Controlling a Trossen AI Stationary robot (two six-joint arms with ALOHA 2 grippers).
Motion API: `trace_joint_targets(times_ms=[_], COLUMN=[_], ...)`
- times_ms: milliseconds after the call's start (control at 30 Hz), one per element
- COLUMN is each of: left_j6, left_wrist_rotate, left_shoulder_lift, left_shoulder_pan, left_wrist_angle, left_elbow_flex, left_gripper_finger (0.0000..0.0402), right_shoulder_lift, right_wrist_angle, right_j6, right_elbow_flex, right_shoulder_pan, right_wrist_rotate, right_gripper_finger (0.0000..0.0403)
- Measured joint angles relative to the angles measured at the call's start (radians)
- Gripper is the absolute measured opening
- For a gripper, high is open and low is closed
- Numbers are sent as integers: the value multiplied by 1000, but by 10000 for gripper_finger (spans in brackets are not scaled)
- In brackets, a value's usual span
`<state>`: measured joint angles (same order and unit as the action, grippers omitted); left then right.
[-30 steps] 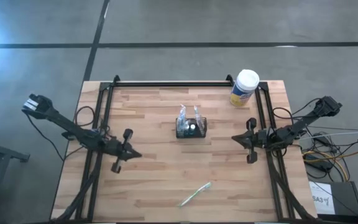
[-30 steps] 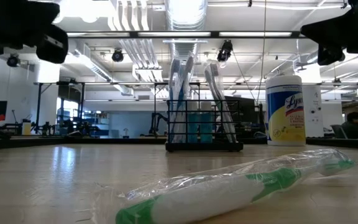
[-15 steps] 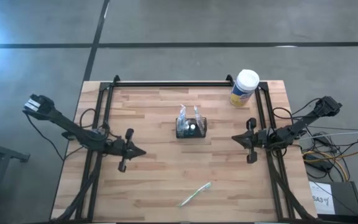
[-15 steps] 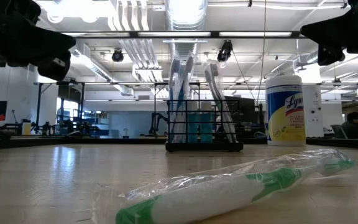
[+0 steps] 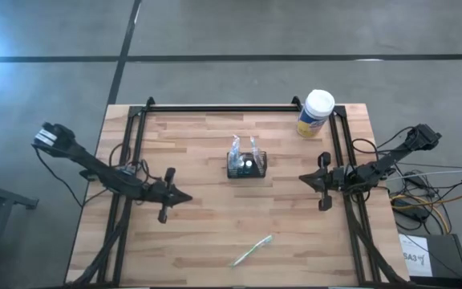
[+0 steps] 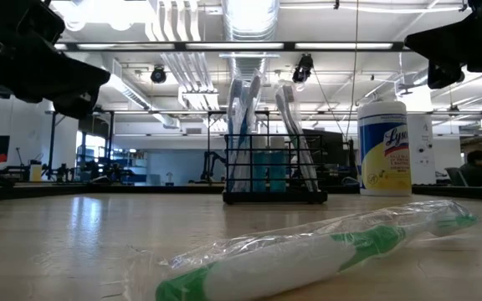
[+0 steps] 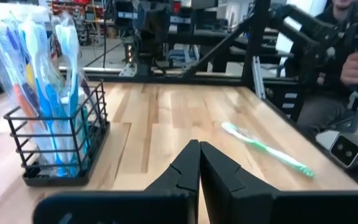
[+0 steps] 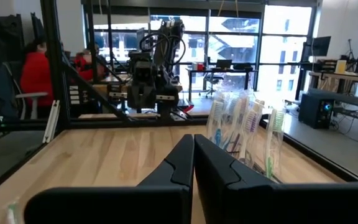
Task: Pick & Place toothbrushing station
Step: Put the green toothbrush into the black wire organizer
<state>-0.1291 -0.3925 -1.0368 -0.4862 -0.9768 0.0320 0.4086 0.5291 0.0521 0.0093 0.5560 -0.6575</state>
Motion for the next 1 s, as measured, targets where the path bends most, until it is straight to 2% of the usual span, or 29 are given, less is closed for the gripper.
trace_joint_targets(times_ms=[667,1000], left_j6=[-1,-62], left_wrist_rotate=[1,2], left_shoulder_lift=[-238,-394], left_shoulder_pan=[0,1], left_wrist_angle=[-19,-30], left_elbow_flex=[131,227], left_gripper_finger=[9,9], right_shoulder_lift=[0,14], right_wrist_angle=[-1,-1], right_j6=[-3,-8], right_elbow_flex=[0,0], right_shoulder_pan=[0,0], right_wrist_rotate=[1,2], right_gripper_finger=[8,8])
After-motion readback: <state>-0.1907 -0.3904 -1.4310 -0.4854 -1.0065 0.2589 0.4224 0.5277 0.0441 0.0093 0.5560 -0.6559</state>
